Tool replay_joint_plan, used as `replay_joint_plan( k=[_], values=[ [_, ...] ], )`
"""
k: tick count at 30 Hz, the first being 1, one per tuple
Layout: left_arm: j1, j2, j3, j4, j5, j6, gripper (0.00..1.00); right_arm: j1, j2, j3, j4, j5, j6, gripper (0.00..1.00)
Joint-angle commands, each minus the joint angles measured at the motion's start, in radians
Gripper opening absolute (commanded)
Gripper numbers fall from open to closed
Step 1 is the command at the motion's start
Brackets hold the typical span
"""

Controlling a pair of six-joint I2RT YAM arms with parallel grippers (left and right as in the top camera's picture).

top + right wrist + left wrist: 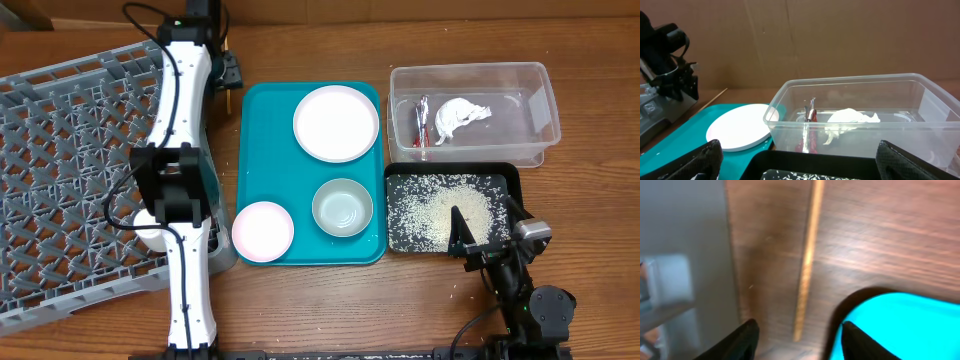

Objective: Sort waste into correct bins and load items into the dishwasher

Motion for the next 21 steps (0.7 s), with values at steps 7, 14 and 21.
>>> replay_joint_plan(
  k=[7,14,21],
  values=[
    [-0.019,0.024,-0.002,0.069,-0.005,-0.01,0.47,-0.007,-0.01,-0.011,0.006,-0.001,-0.004,1.0],
    [-0.018,0.027,-0.039,0.123,-0.008,-0.014,0.46,-0.007,-0.01,-0.011,0.006,-0.001,-0.004,1.0],
    [-0.018,0.027,-0.141,0.194,-0.012,-0.019,0.46,-0.007,-0.01,-0.011,0.006,-0.001,-0.004,1.0]
  ],
)
